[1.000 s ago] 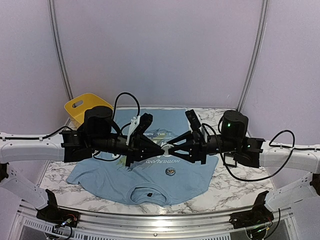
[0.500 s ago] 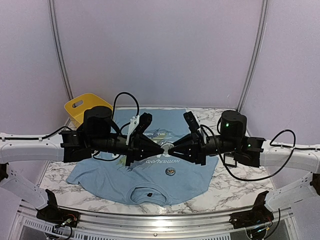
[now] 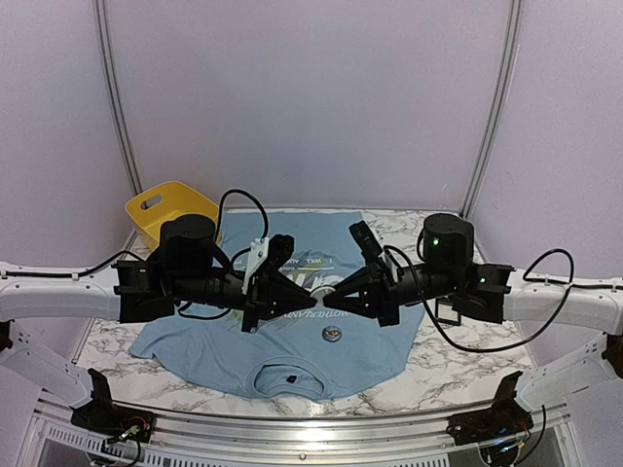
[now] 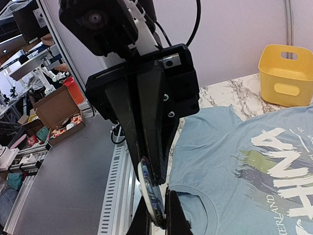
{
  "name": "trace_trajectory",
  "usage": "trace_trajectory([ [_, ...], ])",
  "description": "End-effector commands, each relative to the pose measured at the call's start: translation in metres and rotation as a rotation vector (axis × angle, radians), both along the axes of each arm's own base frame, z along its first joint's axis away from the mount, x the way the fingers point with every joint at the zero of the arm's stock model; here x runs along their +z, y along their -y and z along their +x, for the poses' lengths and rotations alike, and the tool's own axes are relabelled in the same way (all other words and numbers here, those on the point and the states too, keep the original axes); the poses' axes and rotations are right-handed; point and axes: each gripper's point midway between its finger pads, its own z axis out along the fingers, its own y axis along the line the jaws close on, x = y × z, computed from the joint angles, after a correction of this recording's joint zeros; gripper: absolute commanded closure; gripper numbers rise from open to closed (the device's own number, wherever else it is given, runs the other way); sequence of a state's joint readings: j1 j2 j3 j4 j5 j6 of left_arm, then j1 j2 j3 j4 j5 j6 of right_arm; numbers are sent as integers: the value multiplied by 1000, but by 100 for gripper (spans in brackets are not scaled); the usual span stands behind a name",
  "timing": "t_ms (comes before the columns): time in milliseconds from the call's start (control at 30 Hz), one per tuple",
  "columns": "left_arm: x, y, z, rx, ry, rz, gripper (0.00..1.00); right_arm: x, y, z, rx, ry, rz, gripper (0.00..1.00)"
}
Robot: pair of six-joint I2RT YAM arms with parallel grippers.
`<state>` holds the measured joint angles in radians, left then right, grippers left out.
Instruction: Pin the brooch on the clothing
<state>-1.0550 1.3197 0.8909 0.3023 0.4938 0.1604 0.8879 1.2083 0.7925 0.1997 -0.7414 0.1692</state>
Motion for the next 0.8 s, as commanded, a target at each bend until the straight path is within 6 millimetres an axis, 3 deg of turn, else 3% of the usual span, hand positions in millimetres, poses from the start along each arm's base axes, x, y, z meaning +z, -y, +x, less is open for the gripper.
trace_trajectory([
  [0,9,5,-41,-164,98,-42,100,16,-7,23,-90,11,22,100],
  [467,8,8,-43,-162,138,-39,100,-2,-21,29,-92,4,-60,93],
  [533,8,5,-36,-109,160,-33,100,-6,-20,26,-78,1,-75,87],
  [700,5,-6,4,83,179,0,100,-14,-9,1,22,36,-99,63],
  [767,4,-7,10,100,171,9,100,-10,-4,-5,30,57,-81,51],
])
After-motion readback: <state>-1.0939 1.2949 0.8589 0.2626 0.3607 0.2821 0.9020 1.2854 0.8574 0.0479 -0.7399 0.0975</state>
